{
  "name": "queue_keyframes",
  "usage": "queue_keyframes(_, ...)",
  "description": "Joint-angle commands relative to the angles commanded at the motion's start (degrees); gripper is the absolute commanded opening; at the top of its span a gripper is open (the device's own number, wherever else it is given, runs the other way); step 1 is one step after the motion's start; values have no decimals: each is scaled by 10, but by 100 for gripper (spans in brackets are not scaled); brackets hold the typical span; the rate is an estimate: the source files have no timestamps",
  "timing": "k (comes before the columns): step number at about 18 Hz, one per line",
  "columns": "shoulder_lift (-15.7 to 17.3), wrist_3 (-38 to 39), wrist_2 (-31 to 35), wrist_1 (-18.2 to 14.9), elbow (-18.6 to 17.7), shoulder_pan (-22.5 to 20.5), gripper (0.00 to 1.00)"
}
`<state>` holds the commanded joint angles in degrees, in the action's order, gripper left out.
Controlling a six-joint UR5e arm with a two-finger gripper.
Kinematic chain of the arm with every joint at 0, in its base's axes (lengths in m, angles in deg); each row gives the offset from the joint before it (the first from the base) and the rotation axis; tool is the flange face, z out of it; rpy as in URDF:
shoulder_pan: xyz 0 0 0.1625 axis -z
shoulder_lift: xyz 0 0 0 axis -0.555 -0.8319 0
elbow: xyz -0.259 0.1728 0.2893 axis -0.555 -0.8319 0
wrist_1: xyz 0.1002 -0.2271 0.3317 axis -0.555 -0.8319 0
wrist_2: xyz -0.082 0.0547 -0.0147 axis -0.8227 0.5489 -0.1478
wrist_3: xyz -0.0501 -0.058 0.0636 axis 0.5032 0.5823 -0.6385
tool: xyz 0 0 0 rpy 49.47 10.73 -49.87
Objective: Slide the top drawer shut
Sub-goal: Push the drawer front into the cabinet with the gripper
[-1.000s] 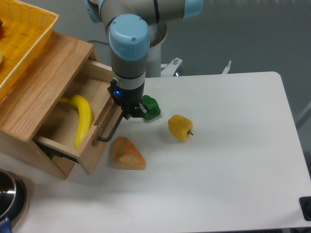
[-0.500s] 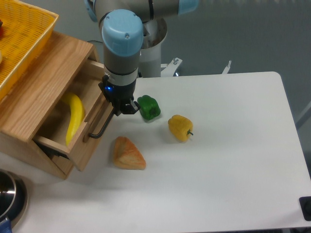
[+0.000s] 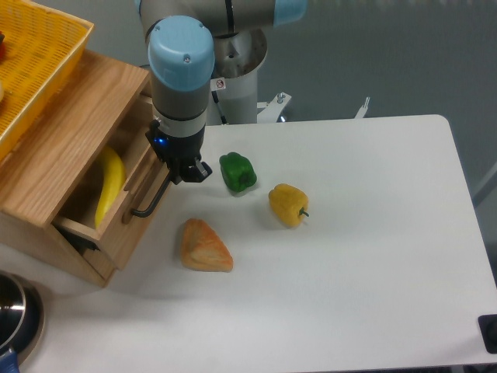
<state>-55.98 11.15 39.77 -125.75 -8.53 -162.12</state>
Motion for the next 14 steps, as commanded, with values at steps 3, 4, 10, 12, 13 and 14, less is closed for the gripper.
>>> queue_keyframes(3,0,0,-3,-2,0,7,0)
queue_keyframes(4,0,0,-4,-4,1,8,0)
queue_keyframes(10,1,3,-12,-5,0,18,0)
queue_keyframes(12,0,16,-12,-4,1,24,0)
queue_keyframes(13,0,19,-12,-4,1,25,0)
queue_keyframes(14,0,21,-12,-4,1,27,0)
